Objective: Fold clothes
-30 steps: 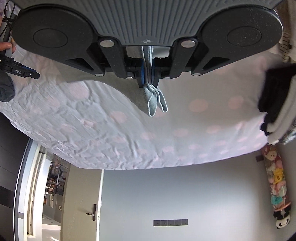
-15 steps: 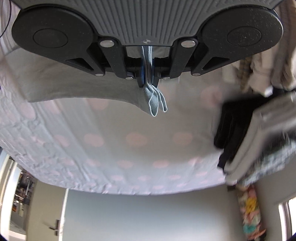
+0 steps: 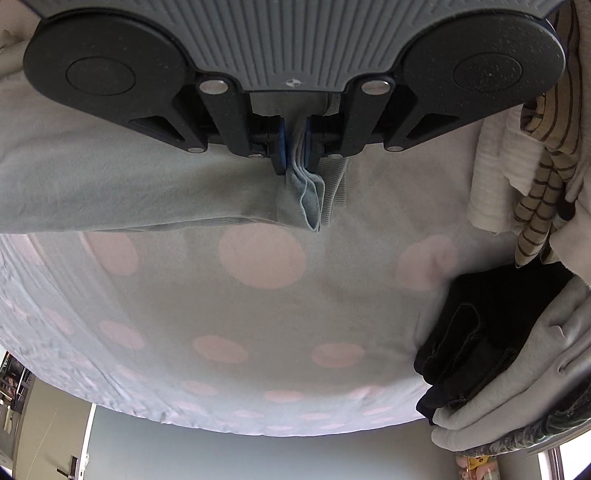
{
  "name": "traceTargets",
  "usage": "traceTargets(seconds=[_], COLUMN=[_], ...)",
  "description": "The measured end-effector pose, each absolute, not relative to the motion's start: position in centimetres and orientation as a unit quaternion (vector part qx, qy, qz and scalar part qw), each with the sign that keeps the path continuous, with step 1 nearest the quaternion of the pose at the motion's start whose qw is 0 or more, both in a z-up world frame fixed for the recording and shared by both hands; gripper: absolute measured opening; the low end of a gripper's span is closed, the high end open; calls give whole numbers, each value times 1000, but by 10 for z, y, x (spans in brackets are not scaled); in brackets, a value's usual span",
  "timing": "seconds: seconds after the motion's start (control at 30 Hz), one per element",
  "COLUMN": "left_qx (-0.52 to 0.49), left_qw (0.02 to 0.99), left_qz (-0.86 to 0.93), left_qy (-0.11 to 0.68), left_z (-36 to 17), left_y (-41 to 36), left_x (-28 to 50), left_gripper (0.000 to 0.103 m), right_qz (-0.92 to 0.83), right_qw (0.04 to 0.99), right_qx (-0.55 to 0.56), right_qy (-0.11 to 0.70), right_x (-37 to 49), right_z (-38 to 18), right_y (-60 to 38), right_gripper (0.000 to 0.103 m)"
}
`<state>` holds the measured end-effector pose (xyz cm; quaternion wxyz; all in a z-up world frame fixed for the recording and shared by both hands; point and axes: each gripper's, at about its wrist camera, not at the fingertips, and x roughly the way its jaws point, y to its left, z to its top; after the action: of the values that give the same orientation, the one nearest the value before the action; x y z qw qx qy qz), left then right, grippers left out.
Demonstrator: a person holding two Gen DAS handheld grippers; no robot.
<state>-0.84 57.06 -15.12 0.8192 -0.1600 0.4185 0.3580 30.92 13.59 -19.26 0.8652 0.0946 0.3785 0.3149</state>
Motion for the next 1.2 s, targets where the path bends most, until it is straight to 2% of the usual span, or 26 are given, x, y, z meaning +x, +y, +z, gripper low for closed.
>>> traceTargets(seconds=[0.03,0.1,0.17,0.23,0.3,0.47,0.5,0.53,0.6,0.7,0.93,1.2], left_qx=[-161,-169,-176,-184,-190,-186,-185,-187,-191,-192,-206,-224], left_qw=[818,816,814,816,820,836,840,843,850,857,866,885], left_qz=[361,368,376,382,386,389,387,384,379,372,345,313], left_qy=[418,413,407,394,378,341,332,325,312,302,297,263], left_z=[-148,-142,-134,-127,-119,-109,-108,-109,-112,-122,-146,-147], left_y=[570,567,562,553,542,507,500,494,484,476,481,504], left_x=[-10,-17,-25,-37,-48,-65,-66,-66,-66,-63,-71,-73], left_gripper=[17,26,27,36,40,40,40,40,40,40,40,40], right_qz=[318,323,329,337,349,407,420,434,465,484,449,449], right_qw=[864,861,858,853,846,829,827,825,820,816,814,818], right_qx=[95,96,100,103,108,99,89,78,51,10,-75,-137], right_qy=[379,380,383,385,387,372,362,352,329,315,361,332], right_x=[309,308,306,303,298,267,258,250,231,210,201,190], right_z=[-193,-192,-191,-189,-186,-169,-165,-162,-155,-152,-189,-195], right_y=[137,137,138,139,141,154,157,161,171,182,188,195], right_gripper=[40,40,40,40,41,38,34,26,20,20,19,18])
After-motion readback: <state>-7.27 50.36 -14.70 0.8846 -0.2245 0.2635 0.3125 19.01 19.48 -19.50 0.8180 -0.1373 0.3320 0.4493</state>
